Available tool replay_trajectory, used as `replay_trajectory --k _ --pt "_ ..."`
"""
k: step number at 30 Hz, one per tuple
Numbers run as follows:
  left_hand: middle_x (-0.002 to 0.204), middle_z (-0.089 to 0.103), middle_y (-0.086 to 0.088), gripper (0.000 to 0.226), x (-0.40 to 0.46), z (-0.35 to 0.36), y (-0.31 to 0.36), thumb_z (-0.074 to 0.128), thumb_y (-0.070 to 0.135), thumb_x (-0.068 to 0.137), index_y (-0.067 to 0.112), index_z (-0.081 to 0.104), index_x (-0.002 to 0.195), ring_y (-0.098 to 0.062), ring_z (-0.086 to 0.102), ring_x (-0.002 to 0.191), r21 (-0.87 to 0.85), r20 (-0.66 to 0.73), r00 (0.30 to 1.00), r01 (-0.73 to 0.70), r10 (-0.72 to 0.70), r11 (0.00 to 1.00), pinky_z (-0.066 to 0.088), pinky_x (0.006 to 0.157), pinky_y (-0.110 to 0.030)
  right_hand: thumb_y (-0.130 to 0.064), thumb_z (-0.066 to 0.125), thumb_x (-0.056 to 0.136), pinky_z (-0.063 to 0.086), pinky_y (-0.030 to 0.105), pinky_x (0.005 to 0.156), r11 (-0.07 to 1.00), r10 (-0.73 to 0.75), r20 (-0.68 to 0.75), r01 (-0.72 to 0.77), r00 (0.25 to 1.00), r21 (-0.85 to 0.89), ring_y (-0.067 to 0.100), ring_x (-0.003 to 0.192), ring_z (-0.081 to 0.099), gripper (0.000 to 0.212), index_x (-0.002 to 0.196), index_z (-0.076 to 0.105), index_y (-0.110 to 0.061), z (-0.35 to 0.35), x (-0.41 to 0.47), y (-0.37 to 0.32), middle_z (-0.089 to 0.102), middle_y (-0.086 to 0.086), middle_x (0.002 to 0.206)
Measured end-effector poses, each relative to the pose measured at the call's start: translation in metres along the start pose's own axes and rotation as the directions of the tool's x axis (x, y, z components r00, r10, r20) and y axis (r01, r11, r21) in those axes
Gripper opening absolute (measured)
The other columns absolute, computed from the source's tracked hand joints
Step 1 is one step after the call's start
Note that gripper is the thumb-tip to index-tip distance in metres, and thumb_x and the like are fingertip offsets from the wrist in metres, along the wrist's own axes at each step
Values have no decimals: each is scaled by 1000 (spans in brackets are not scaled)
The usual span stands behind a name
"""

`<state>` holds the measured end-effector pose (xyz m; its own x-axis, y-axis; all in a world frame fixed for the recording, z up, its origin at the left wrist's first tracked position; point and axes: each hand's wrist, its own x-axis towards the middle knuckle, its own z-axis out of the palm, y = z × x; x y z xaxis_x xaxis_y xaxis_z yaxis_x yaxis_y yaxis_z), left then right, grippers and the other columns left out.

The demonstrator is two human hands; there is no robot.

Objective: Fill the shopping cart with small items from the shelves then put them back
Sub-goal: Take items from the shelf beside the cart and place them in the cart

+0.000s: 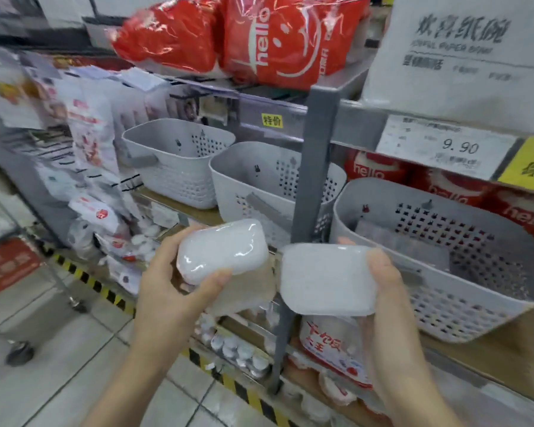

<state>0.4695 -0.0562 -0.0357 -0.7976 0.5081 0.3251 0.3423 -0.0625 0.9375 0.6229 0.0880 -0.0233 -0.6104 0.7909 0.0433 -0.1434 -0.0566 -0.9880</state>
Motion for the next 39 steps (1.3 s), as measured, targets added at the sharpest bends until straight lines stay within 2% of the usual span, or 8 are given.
replay_trajectory --k 4,13,17,20,24,28,31,39 --pt "103 71 7 60 -5 -69 -28 78 64 47 38 69 100 -14 68 91 -209 -169 956 202 -239 957 56 66 -31 -56 44 82 54 51 85 933 325 224 -350 919 83 27 97 68 47 107 65 -22 79 13 18 74 6 98" --pt "97 73 0 68 -27 -270 -77 68 59 46 29 67 107 -20 69 85 -277 -466 744 392 -480 877 55 63 -43 -55 34 97 50 44 84 755 634 501 -612 589 -236 29 100 59 40 102 64 -30 300 17 93 67 8 111" --pt "89 73 4 60 -30 -347 -93 66 60 42 34 69 96 -13 69 77 -255 -556 671 424 -491 869 55 62 -35 -51 42 91 43 46 92 681 702 555 -649 447 -339 34 107 58 44 92 70 -18 399 4 120 55 24 128" --pt "85 73 7 65 -27 -398 -104 65 60 41 31 67 99 -7 68 71 -267 -599 623 438 -504 859 51 52 -24 -54 38 93 48 42 82 637 720 581 -693 380 -336 30 109 59 51 120 63 -18 459 -1 142 66 14 119" --pt "92 73 0 68 -11 -454 -124 67 62 43 28 68 103 -13 69 76 -310 -627 566 449 -535 838 53 55 -29 -63 42 85 47 35 78 621 709 656 -669 259 -408 20 102 61 55 123 62 -28 520 7 163 69 2 116" --pt "83 73 1 58 26 -499 -153 71 53 50 25 68 101 -13 69 70 -361 -637 506 470 -581 805 54 55 -32 -75 53 71 41 51 104 622 635 769 -644 81 -446 20 118 60 66 121 64 -33 577 37 178 66 -2 123" --pt "83 73 0 61 64 -529 -179 68 60 44 26 69 95 -13 68 70 -375 -660 466 475 -589 796 55 59 -35 -69 80 49 42 50 104 660 585 811 -569 -22 -491 21 121 57 86 126 58 -37 621 75 198 63 -2 128" --pt "90 73 -3 51 160 -592 -234 81 48 58 25 68 101 -17 68 76 -419 -708 359 479 -608 771 55 61 -34 -49 88 51 45 50 103 648 631 771 -491 -80 -582 21 116 61 81 124 58 -31 745 159 245 66 0 123"
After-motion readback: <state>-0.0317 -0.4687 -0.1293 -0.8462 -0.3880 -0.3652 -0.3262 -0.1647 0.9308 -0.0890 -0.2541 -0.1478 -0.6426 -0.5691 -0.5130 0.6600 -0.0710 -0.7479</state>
